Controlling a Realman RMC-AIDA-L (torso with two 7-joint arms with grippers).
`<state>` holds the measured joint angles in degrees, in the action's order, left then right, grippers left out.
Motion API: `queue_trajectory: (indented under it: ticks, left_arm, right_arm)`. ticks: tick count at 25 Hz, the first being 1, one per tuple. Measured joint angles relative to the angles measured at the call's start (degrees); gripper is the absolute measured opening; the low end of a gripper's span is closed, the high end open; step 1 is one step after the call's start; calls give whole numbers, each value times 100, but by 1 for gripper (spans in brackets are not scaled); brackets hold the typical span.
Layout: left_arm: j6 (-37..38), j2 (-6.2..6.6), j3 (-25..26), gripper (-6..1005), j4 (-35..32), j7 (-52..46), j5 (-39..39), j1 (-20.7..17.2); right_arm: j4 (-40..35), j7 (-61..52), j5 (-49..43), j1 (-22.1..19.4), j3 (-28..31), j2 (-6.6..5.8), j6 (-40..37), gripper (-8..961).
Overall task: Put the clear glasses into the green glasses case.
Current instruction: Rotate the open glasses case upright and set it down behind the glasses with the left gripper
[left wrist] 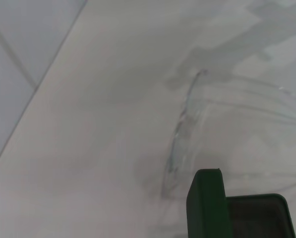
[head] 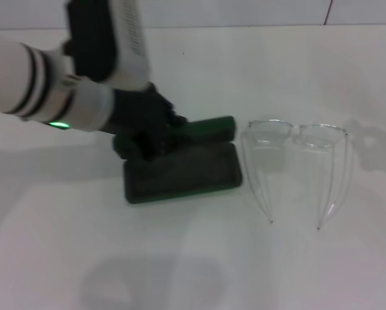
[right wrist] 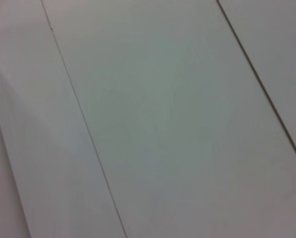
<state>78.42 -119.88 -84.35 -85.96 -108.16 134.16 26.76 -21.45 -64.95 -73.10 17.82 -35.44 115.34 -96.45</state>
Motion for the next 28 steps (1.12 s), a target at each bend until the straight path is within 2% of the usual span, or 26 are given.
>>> queue_trajectory:
  ticks: [7, 10, 16, 28]
  left_arm:
    - [-585, -2, -1097, 220, 237, -389, 287, 392]
    - [-757, -7, -1387, 222, 453, -556, 414, 612]
    - [-1081, -40, -1666, 227, 676, -700, 393, 831]
    - [-1399, -30, -1738, 235, 692, -1011, 599, 847]
  right_arm:
    - [61, 2, -18, -129, 46, -3, -412, 62]
    - [62, 3, -50, -152, 6, -3, -564, 62]
    - [98, 10, -62, -209, -15, -3, -602, 62]
    - [142, 26, -64, -269, 4, -3, -594, 62]
